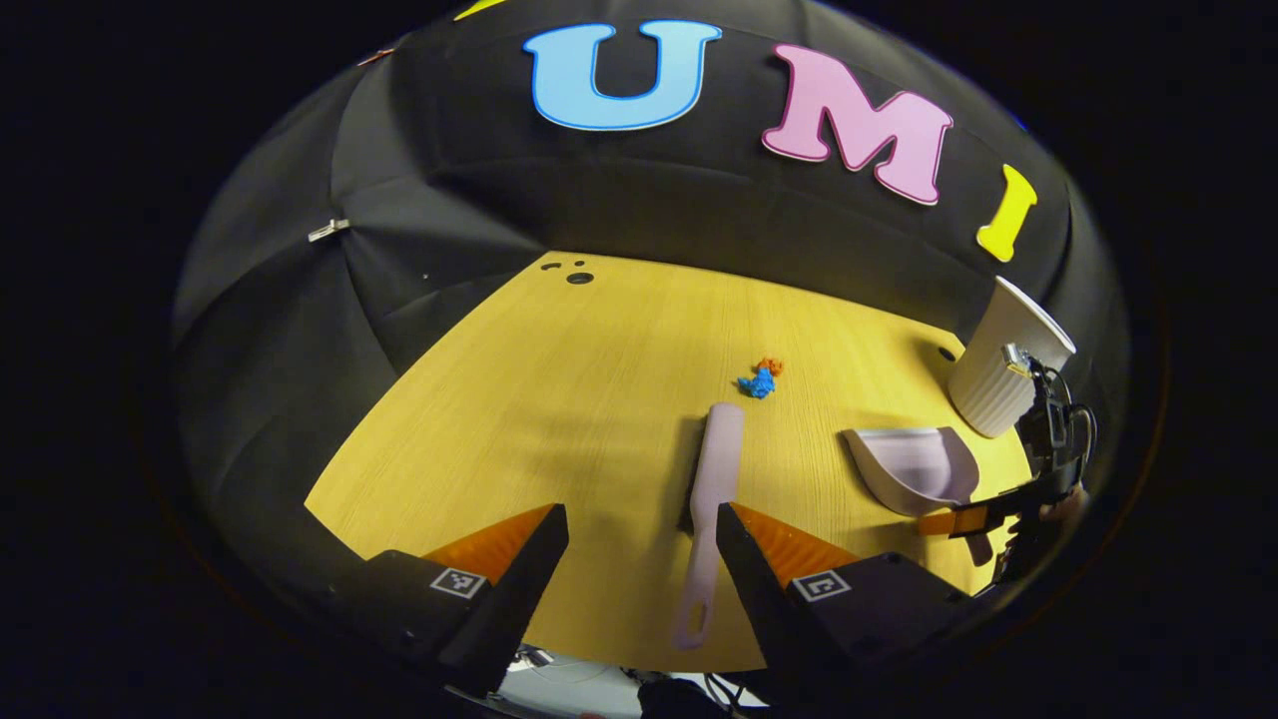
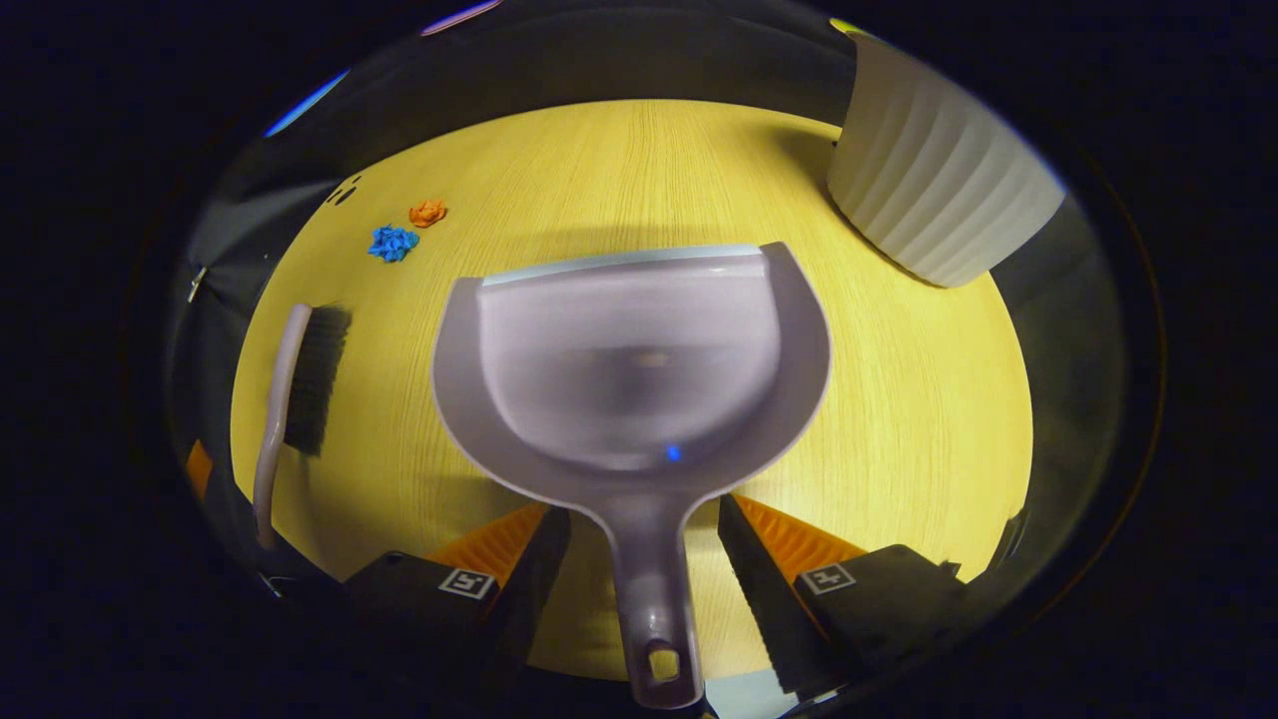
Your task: Pick up the small broom and dustpan from the desktop, sweep the trash into the dustpan with the broom, and then empty the trash into the garbage bin.
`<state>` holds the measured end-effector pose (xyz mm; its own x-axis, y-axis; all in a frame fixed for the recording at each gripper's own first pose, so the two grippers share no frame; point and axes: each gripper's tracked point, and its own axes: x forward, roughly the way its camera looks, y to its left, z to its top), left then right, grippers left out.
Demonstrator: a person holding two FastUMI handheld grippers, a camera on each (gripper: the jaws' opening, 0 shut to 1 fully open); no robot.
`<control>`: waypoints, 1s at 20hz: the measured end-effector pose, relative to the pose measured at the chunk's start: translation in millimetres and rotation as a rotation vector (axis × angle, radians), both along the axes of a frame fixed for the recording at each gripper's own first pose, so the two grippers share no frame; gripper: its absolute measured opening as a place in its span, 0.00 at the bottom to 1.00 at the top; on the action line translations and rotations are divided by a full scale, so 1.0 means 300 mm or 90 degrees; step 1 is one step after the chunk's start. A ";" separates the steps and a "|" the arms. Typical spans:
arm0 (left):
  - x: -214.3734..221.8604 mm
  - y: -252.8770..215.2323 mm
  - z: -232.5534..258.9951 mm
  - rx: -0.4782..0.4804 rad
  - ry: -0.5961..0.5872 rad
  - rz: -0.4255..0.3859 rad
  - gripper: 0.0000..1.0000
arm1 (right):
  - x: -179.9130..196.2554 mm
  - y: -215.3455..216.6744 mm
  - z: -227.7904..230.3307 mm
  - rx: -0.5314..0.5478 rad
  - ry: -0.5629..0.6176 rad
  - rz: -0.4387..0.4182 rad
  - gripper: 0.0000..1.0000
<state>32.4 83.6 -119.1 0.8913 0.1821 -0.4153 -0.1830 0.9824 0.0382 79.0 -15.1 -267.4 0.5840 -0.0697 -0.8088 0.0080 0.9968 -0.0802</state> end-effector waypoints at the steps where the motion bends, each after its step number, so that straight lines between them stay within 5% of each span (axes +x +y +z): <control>1: 0.017 -0.005 -0.021 0.002 0.014 -0.007 0.95 | 0.005 0.004 -0.011 -0.001 0.002 0.000 0.92; 7: 0.087 -0.059 -0.137 0.005 0.126 -0.073 0.95 | 0.015 0.002 -0.032 -0.015 0.000 0.001 0.70; 10: 0.145 -0.099 -0.204 -0.014 0.183 -0.107 0.95 | 0.014 0.007 -0.028 0.001 0.008 0.004 0.35; 11: 0.161 -0.105 -0.229 -0.017 0.202 -0.113 0.95 | 0.013 0.005 -0.030 0.006 0.012 0.006 0.44; 13: 0.197 -0.120 -0.263 -0.023 0.231 -0.132 0.95 | 0.012 0.005 -0.033 0.012 0.018 0.012 0.39; 16: 0.236 -0.125 -0.318 -0.027 0.278 -0.135 0.80 | 0.009 0.005 -0.032 0.013 0.023 0.015 0.37; 20: 0.267 -0.113 -0.370 -0.005 0.307 -0.122 0.79 | 0.010 0.006 -0.030 0.011 0.019 0.020 0.31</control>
